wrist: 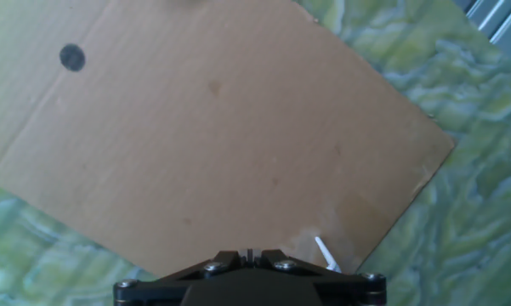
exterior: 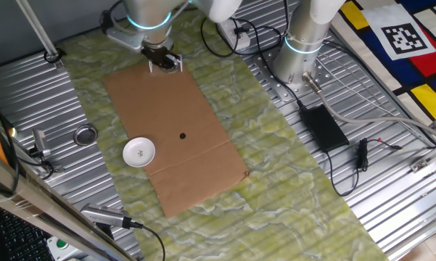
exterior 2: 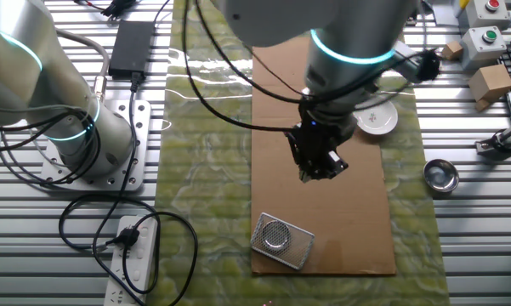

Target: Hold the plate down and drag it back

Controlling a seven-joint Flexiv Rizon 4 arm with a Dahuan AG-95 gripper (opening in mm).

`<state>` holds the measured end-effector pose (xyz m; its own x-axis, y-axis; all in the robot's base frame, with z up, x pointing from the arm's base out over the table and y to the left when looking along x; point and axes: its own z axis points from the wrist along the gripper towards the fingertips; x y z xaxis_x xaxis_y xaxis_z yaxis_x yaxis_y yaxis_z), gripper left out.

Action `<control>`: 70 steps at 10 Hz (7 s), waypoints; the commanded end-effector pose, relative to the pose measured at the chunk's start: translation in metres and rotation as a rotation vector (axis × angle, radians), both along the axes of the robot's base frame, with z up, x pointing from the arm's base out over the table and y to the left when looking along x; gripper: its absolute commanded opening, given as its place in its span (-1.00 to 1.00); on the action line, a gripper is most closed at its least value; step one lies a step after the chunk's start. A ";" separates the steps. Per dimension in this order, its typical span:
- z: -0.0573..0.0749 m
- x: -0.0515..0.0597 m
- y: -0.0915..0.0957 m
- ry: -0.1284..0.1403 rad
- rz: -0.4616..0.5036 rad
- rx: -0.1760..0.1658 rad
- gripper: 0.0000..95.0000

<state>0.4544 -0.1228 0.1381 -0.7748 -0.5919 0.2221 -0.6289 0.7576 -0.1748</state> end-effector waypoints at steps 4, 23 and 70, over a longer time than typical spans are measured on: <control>-0.002 0.003 0.000 0.088 0.024 -0.034 -1.00; -0.074 -0.019 -0.046 0.270 0.248 -0.114 -1.00; -0.113 -0.037 -0.063 0.339 0.341 -0.192 -1.00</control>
